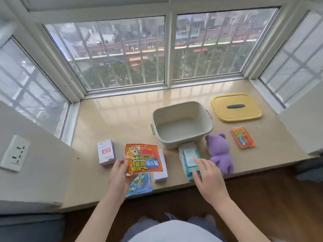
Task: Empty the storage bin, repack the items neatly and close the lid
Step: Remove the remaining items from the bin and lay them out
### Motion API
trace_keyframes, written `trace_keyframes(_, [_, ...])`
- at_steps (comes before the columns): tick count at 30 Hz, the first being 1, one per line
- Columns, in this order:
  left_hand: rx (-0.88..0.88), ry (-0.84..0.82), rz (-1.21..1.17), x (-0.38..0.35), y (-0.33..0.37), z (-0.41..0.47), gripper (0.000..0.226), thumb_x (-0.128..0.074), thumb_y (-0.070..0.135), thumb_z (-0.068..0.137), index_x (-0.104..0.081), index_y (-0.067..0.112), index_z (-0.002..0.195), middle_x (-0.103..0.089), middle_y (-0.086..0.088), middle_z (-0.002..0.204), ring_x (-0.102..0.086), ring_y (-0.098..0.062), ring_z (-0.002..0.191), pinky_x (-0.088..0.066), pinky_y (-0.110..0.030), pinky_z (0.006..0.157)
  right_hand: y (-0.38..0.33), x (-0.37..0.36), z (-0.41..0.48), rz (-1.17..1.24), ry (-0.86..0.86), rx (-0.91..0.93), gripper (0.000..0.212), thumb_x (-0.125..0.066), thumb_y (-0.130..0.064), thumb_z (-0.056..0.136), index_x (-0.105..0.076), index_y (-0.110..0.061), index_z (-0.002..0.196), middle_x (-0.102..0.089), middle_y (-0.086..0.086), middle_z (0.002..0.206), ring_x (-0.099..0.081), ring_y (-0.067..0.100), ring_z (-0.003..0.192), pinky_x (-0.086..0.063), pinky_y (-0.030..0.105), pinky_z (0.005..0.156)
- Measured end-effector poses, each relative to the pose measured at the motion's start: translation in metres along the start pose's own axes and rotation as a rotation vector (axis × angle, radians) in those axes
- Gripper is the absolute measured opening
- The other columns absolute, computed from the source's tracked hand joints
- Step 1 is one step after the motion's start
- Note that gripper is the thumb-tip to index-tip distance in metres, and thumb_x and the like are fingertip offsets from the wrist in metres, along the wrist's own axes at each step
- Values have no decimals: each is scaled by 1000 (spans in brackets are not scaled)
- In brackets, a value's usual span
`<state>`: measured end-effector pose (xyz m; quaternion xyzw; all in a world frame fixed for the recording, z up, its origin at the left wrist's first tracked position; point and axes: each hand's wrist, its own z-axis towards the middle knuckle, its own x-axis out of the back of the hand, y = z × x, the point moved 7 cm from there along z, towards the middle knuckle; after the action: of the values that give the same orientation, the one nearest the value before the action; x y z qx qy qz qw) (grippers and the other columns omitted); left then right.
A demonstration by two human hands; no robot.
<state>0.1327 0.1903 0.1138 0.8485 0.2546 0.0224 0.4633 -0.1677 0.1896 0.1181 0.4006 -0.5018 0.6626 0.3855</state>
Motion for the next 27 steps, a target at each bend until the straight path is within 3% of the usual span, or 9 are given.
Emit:
trace_keyframes(4, [37, 12, -2, -85, -49, -19, 14, -40, 10, 103, -48, 9, 91, -63, -12, 82, -63, -18, 64, -56, -29, 49, 85, 29, -14, -14, -19, -41, 45, -44, -36, 93, -62, -9, 124, -66, 8, 115, -61, 26, 104, -52, 39, 85])
trace_keyframes(7, [71, -16, -23, -157, -81, -38, 19, -40, 10, 103, -48, 12, 86, -64, -8, 79, -65, -13, 56, -54, -29, 46, 140, 58, -20, -5, -25, -64, 43, -45, -34, 92, -63, -9, 122, -66, 9, 112, -62, 29, 100, -53, 40, 83])
trace_keyframes(13, [91, -131, 36, -279, -119, -66, 18, -41, 9, 102, -48, 9, 85, -66, -9, 77, -67, -13, 60, -57, -29, 52, 243, 124, -31, -60, 20, -146, 43, -46, -32, 90, -65, -5, 118, -67, 12, 104, -64, 31, 91, -54, 40, 76])
trace_keyframes(17, [122, -137, 82, -330, -135, -64, 15, -42, 11, 102, -50, 7, 89, -65, -11, 84, -65, -19, 74, -58, -28, 54, 300, 148, -37, -78, 55, -216, 42, -47, -32, 92, -65, -5, 119, -67, 11, 105, -62, 28, 95, -52, 41, 80])
trace_keyframes(21, [150, -140, 122, -372, -155, -43, 16, -42, 11, 102, -48, 8, 88, -63, -12, 85, -63, -19, 72, -59, -31, 56, 348, 141, -37, -96, -25, -254, 43, -44, -33, 94, -64, -7, 122, -66, 9, 110, -61, 27, 101, -53, 42, 85])
trace_keyframes(24, [139, -165, 127, -409, -166, -22, 18, -42, 13, 102, -48, 8, 86, -63, -12, 82, -64, -18, 69, -58, -39, 67, 383, 139, -22, -96, -93, -272, 44, -42, -35, 95, -62, -9, 124, -65, 7, 113, -60, 26, 103, -53, 41, 85])
trace_keyframes(27, [134, -154, 65, -446, -176, 1, 17, -43, 11, 102, -49, 7, 86, -67, -11, 78, -66, -16, 64, -58, -35, 63, 419, 144, 6, -109, -147, -257, 45, -40, -35, 95, -61, -9, 125, -65, 8, 114, -61, 26, 102, -53, 40, 85])
